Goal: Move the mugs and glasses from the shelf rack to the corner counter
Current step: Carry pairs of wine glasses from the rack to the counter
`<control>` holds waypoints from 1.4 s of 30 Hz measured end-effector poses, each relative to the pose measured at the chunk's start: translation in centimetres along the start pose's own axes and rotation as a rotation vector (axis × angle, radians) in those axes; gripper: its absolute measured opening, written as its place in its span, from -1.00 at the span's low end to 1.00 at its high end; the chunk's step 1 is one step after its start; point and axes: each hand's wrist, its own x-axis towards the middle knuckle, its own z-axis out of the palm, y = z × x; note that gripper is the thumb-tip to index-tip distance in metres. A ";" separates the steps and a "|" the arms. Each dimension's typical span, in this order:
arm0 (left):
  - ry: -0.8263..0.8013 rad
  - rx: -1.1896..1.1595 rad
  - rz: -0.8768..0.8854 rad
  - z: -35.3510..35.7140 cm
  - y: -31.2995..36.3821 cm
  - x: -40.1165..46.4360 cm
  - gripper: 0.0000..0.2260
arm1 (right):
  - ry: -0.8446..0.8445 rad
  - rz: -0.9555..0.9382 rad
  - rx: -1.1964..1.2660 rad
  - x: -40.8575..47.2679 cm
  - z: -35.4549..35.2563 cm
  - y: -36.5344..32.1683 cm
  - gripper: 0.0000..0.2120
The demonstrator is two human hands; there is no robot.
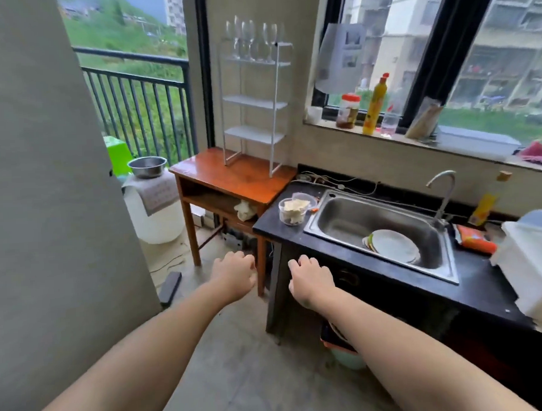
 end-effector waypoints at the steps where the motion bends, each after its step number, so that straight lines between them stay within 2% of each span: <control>1: 0.005 -0.002 -0.023 -0.3 -0.9 0.9 -0.77 | -0.002 -0.025 -0.008 1.8 -0.4 -0.3 -0.62; 11: 0.009 -0.006 -0.208 -2.0 -12.9 11.6 -0.76 | -0.030 -0.175 -0.010 19.6 -0.9 -6.4 -0.69; 16: 0.064 -0.051 -0.179 -4.5 -18.5 21.2 -0.77 | 0.025 -0.137 0.018 30.3 -3.4 -8.9 -0.70; 25: 0.146 -0.034 0.016 -12.5 -26.6 40.5 -0.74 | 0.166 0.066 0.120 47.1 -10.4 -9.8 -0.68; 29: 0.165 -0.036 0.065 -13.9 -26.7 46.2 -0.74 | 0.216 0.118 0.115 52.0 -13.6 -8.3 -0.66; 33: 0.189 -0.068 0.160 -16.3 -25.2 54.2 -0.75 | 0.348 0.138 0.150 58.6 -18.8 -5.9 -0.68; 37: 0.275 -0.094 0.218 -19.9 -23.0 61.2 -0.73 | 0.499 0.101 0.181 64.0 -24.4 -4.0 -0.65; 42: 0.418 -0.228 0.286 -25.1 -21.0 68.5 -0.70 | 0.670 0.097 0.362 69.7 -31.0 -2.7 -0.62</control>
